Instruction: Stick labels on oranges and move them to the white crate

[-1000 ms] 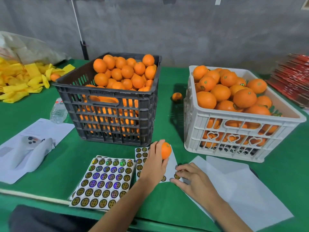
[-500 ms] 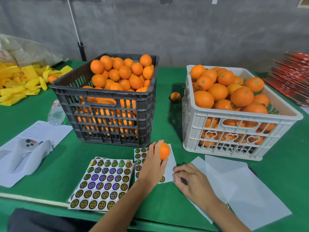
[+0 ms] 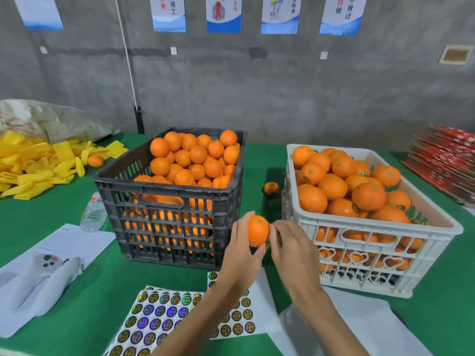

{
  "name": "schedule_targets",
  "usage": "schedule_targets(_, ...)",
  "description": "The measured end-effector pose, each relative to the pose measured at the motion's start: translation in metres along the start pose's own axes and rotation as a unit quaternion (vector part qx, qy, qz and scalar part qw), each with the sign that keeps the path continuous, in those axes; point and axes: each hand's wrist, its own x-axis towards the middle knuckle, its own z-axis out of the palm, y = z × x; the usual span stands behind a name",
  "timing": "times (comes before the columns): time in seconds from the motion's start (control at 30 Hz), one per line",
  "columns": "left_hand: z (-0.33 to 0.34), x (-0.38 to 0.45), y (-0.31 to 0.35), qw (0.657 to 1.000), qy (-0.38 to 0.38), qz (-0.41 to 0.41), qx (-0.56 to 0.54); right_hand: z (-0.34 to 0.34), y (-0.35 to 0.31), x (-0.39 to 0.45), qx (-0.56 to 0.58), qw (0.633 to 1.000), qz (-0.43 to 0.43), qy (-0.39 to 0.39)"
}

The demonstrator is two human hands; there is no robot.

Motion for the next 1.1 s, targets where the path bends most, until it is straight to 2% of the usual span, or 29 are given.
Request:
schedule_targets(0.07, -0.007, 0.018, 0.016, 0.999, 0.016, 0.029, 0.004, -0.008, -0.004, 0.019, 0.011, 1.000, -0.018, 0.014)
schedule_targets(0.17, -0.015, 0.043, 0.039, 0.997, 0.053, 0.056, 0.003, -0.023, -0.014, 0.048, 0.079, 0.997, -0.019, -0.006)
schedule_targets(0.3, -0.012, 0.078, 0.073, 0.990, 0.096, 0.107, -0.011, -0.043, -0.024, 0.085, 0.088, 0.996, 0.023, 0.002)
schedule_targets(0.43, 0.010, 0.121, 0.114, 0.983, 0.068, 0.130, -0.110, -0.074, -0.004, 0.131, 0.072, 0.992, 0.069, 0.073)
schedule_targets(0.53, 0.032, 0.157, 0.139, 0.986, 0.003, 0.141, -0.088, -0.092, 0.031, 0.165, 0.071, 0.990, 0.082, 0.086)
schedule_targets(0.63, 0.055, 0.188, 0.157, 0.977, -0.107, 0.184, -0.011, -0.098, 0.084, 0.193, 0.028, 0.995, 0.084, 0.053)
schedule_targets(0.7, 0.073, 0.206, 0.163, 0.956, -0.144, 0.242, 0.087, -0.095, 0.126, 0.206, -0.043, 0.993, 0.109, 0.017)
schedule_targets(0.77, 0.082, 0.222, 0.160, 0.946, -0.171, 0.243, 0.130, -0.087, 0.156, 0.214, -0.116, 0.984, 0.136, -0.012)
schedule_targets(0.87, 0.102, 0.249, 0.157, 0.945, -0.188, 0.213, 0.163, -0.077, 0.203, 0.228, -0.171, 0.972, 0.158, -0.036)
schedule_targets(0.97, 0.112, 0.264, 0.152, 0.946, -0.187, 0.199, 0.173, -0.069, 0.237, 0.240, -0.193, 0.962, 0.167, -0.094)
schedule_targets(1.1, 0.110, 0.274, 0.136, 0.954, -0.166, 0.189, 0.166, -0.060, 0.256, 0.257, -0.175, 0.958, 0.164, -0.155)
